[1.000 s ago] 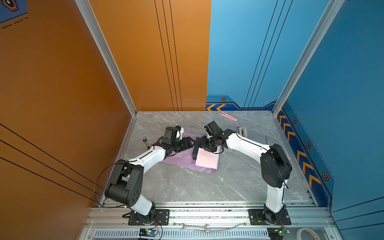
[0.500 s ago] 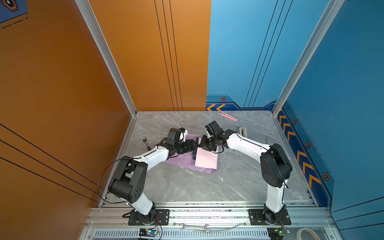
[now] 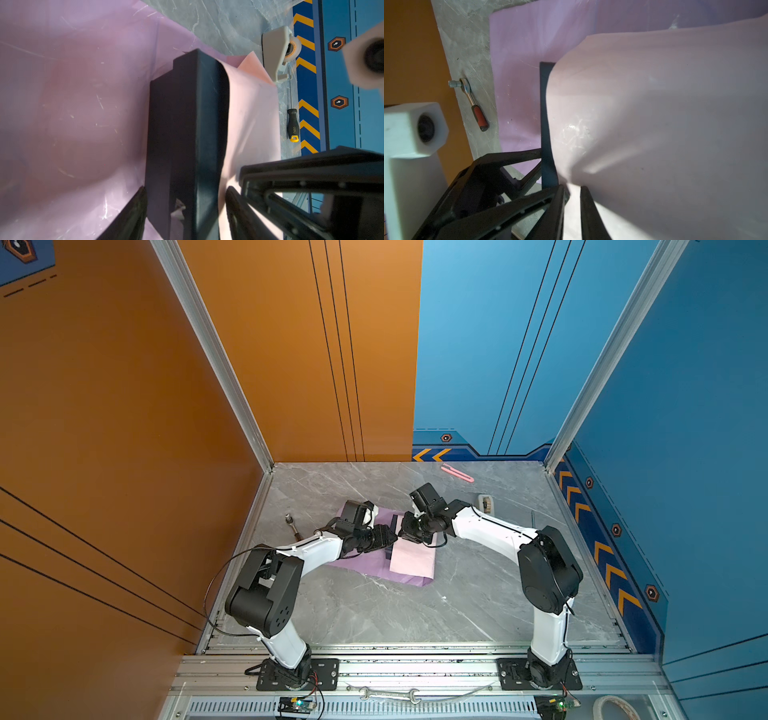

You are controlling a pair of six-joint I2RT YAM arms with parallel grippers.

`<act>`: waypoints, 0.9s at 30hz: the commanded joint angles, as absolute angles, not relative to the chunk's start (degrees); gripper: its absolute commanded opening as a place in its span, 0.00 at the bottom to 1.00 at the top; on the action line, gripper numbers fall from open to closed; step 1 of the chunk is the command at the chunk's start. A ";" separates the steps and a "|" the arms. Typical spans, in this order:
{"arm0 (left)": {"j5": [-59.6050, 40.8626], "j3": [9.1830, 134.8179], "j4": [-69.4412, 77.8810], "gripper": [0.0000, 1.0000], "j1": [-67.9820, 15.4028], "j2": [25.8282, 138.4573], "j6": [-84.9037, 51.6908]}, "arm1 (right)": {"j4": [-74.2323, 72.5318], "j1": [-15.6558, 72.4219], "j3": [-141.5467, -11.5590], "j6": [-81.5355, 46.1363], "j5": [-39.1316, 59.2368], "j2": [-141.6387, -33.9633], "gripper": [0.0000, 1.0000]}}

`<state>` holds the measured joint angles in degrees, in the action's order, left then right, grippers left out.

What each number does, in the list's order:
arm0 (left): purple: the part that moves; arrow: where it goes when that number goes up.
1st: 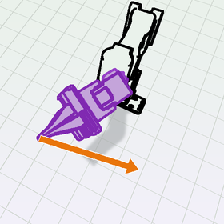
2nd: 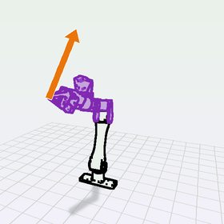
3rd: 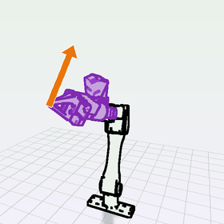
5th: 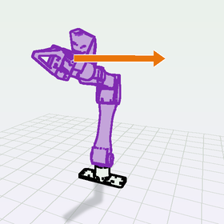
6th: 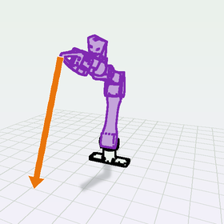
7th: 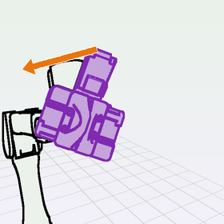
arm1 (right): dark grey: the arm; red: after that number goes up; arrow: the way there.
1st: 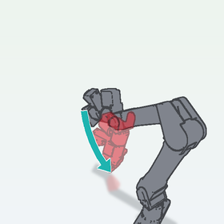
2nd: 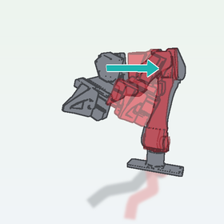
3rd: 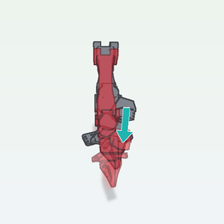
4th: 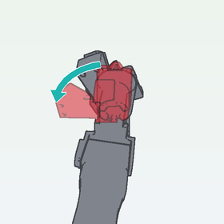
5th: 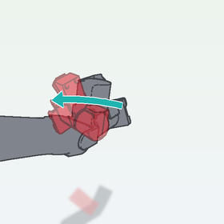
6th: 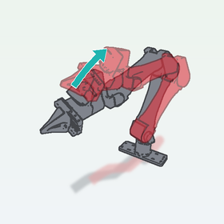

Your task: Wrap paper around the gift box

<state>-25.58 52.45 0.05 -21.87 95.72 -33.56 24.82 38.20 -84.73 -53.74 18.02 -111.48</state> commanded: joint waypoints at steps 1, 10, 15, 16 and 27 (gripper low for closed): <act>-22.19 53.99 -3.09 0.56 -22.32 96.46 -32.01 | 24.23 37.80 -84.89 -53.71 18.36 -111.70 0.21; -21.03 53.09 -4.20 0.53 -22.13 95.80 -31.40 | 34.47 33.27 -82.05 -48.69 10.49 -101.73 0.52; -21.02 53.27 -4.49 0.53 -22.15 95.35 -31.20 | 37.49 29.50 -77.21 -46.97 10.19 -99.99 0.56; -21.00 53.26 -4.56 0.53 -22.10 95.21 -31.23 | 37.40 29.28 -76.88 -46.73 10.93 -100.26 0.57; -21.66 54.59 -4.81 0.55 -22.04 93.61 -31.32 | 35.41 31.94 -80.24 -46.67 15.96 -106.87 0.58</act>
<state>-23.09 53.21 -2.09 -21.89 94.89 -32.38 34.28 31.16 -78.32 -47.77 15.40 -106.06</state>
